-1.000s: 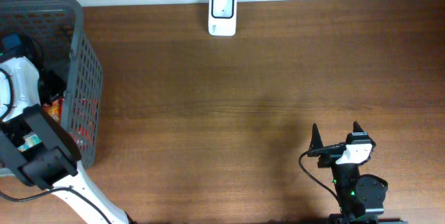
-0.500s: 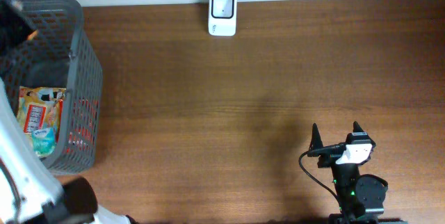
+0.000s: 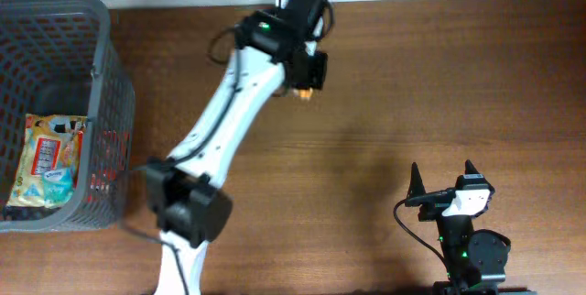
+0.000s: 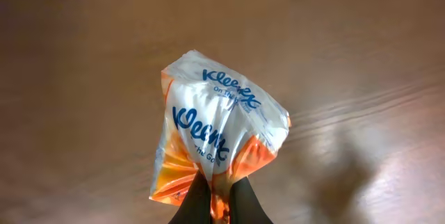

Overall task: Scan the item barcode
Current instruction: 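Carry the orange Kleenex pack to the table center and release it, then reach the left gripper back into the basket for a green Kleenex pack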

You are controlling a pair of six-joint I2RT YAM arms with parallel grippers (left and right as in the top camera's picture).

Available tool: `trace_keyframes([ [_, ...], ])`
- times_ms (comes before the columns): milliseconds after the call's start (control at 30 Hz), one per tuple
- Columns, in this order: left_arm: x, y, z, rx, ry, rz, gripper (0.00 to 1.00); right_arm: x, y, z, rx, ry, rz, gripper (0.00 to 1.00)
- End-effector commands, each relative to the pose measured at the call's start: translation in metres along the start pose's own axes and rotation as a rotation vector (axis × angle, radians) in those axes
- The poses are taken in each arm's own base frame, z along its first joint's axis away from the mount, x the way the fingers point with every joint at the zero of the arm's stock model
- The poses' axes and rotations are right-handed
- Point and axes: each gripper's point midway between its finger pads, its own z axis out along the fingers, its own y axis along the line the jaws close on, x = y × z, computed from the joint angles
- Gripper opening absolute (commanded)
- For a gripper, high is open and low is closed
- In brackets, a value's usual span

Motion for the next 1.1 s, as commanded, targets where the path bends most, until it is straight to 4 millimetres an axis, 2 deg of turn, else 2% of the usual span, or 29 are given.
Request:
trace_keyframes([
  [0, 0.042, -0.015, 0.081, -0.059, 0.199, -0.016, 0.0, 0.003, -0.003, 0.0, 0.012, 0.004, 0.008, 0.99],
  [67, 0.063, -0.028, 0.119, -0.083, 0.268, -0.035, 0.0, 0.003, -0.003, 0.0, 0.012, 0.004, 0.008, 0.99],
  [100, 0.066, -0.032, 0.127, -0.087, 0.274, -0.055, 0.02, 0.003, -0.003, 0.0, 0.012, 0.004, 0.008, 0.99],
  [133, 0.068, -0.039, 0.139, -0.08, 0.269, -0.057, 0.08, 0.003, -0.003, 0.0, 0.012, 0.004, 0.008, 0.99],
  [167, 0.065, -0.044, 0.144, -0.07, 0.252, -0.049, 0.18, 0.003, -0.003, 0.0, 0.012, 0.004, 0.008, 0.99],
  [200, 0.058, -0.052, 0.145, -0.051, 0.219, -0.041, 0.38, 0.003, -0.003, 0.0, 0.012, 0.004, 0.008, 0.99],
  [233, 0.048, -0.063, 0.136, -0.001, 0.194, -0.008, 0.6, 0.003, -0.003, 0.0, 0.012, 0.004, 0.008, 0.99],
  [267, 0.028, -0.07, 0.117, 0.042, 0.141, 0.048, 0.8, 0.003, -0.003, 0.0, 0.012, 0.004, 0.008, 0.99],
  [300, 0.011, -0.071, 0.098, 0.058, 0.094, 0.072, 0.82, 0.003, -0.003, 0.0, 0.012, 0.004, 0.008, 0.99],
  [333, -0.022, -0.059, 0.054, 0.041, -0.011, 0.067, 0.8, 0.003, -0.003, 0.0, 0.012, 0.004, 0.008, 0.99],
  [367, -0.047, -0.038, 0.013, -0.001, -0.112, 0.035, 0.73, 0.003, -0.003, 0.0, 0.012, 0.004, 0.008, 0.99],
  [400, -0.07, -0.007, -0.035, -0.054, -0.234, -0.015, 0.71, 0.003, -0.003, 0.0, 0.012, 0.004, 0.008, 0.99],
  [433, -0.086, 0.033, -0.084, -0.123, -0.359, -0.08, 0.68, 0.003, -0.003, 0.0, 0.012, 0.004, 0.008, 0.99],
  [467, -0.091, 0.076, -0.119, -0.204, -0.419, -0.149, 0.61, 0.003, -0.003, 0.0, 0.012, 0.003, 0.008, 0.99],
  [500, -0.085, 0.131, -0.16, -0.302, -0.468, -0.241, 0.62, 0.003, -0.003, 0.0, 0.012, 0.004, 0.008, 0.99],
  [533, -0.072, 0.183, -0.195, -0.372, -0.5, -0.336, 0.69, 0.003, -0.003, 0.0, 0.012, 0.003, 0.008, 0.99],
  [567, -0.06, 0.217, -0.216, -0.415, -0.51, -0.403, 0.7, 0.003, -0.003, 0.0, 0.012, 0.003, 0.008, 0.99],
  [633, -0.02, 0.297, -0.257, -0.519, -0.515, -0.568, 0.71, 0.003, -0.003, 0.0, 0.012, 0.004, 0.008, 0.99],
  [700, 0.014, 0.362, -0.28, -0.609, -0.516, -0.712, 0.71, 0.003, -0.003, 0.0, 0.012, 0.004, 0.008, 0.99],
  [767, 0.041, 0.401, -0.279, -0.648, -0.458, -0.804, 0.7, 0.003, -0.003, 0.0, 0.012, 0.004, 0.008, 0.99],
  [800, 0.057, 0.42, -0.27, -0.665, -0.394, -0.851, 0.69, 0.003, -0.003, 0.0, 0.012, 0.004, 0.008, 0.99],
  [833, 0.081, 0.44, -0.247, -0.669, -0.284, -0.93, 0.68, 0.003, -0.003, 0.0, 0.012, 0.004, 0.008, 0.99],
  [867, 0.108, 0.456, -0.21, -0.661, -0.127, -0.982, 0.52, 0.003, -0.003, 0.0, 0.012, 0.004, 0.008, 0.99],
  [900, 0.121, 0.459, -0.19, -0.65, -0.041, -0.994, 0.5, 0.003, -0.003, 0.0, 0.012, 0.004, 0.008, 0.99],
  [933, 0.133, 0.461, -0.172, -0.64, 0.031, -1.003, 0.52, 0.003, -0.003, 0.0, 0.012, 0.004, 0.008, 0.99],
  [967, 0.154, 0.46, -0.143, -0.636, 0.152, -1.018, 0.58, 0.003, -0.003, 0.0, 0.012, 0.004, 0.008, 0.99],
  [1000, 0.176, 0.463, -0.125, -0.686, 0.229, -1.08, 0.61, 0.003, -0.003, 0.0, 0.012, 0.004, 0.008, 0.99],
  [1067, 0.198, 0.463, -0.106, -0.718, 0.331, -1.067, 0.6, 0.003, -0.003, 0.0, 0.012, 0.004, 0.008, 0.99],
])
